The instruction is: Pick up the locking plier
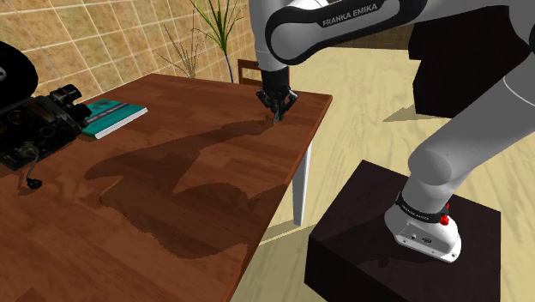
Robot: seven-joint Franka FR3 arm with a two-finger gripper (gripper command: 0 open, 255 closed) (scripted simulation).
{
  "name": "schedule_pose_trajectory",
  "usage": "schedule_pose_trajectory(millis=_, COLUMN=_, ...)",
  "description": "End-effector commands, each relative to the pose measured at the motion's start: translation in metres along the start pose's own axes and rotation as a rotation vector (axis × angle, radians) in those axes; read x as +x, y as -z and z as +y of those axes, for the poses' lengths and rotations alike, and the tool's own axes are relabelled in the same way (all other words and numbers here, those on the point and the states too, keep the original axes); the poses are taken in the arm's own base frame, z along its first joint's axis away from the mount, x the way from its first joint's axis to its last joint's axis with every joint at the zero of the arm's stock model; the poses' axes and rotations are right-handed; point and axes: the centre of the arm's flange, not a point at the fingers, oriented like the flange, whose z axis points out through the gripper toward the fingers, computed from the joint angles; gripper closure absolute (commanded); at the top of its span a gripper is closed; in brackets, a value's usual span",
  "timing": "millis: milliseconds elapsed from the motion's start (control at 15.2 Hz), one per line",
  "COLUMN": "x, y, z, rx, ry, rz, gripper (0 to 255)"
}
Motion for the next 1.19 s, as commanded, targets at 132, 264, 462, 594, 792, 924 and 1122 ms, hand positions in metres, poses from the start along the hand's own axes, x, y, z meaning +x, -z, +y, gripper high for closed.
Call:
schedule_pose_trajectory(millis=132, x=0.001, y=0.009, z=0.001, rx=-0.004, ry=0.0, rz=-0.001, gripper=255)
schedule_pose_trajectory(millis=264, x=0.002, y=0.019, z=0.001, rx=-0.004, ry=0.0, rz=-0.001, gripper=255)
schedule_pose_trajectory(millis=462, x=0.004, y=0.035, z=0.001, rx=-0.004, ry=0.0, rz=-0.001, gripper=255)
schedule_pose_trajectory(millis=594, x=0.006, y=0.045, z=0.001, rx=-0.004, ry=0.0, rz=-0.001, gripper=255)
schedule_pose_trajectory(millis=792, x=0.008, y=0.061, z=0.001, rx=-0.004, ry=0.0, rz=-0.001, gripper=255)
schedule_pose_trajectory(millis=924, x=0.009, y=0.071, z=0.001, rx=-0.004, ry=0.0, rz=-0.001, gripper=255)
schedule_pose_trajectory(millis=1122, x=0.01, y=0.077, z=0.001, rx=-0.004, ry=0.0, rz=-0.001, gripper=255)
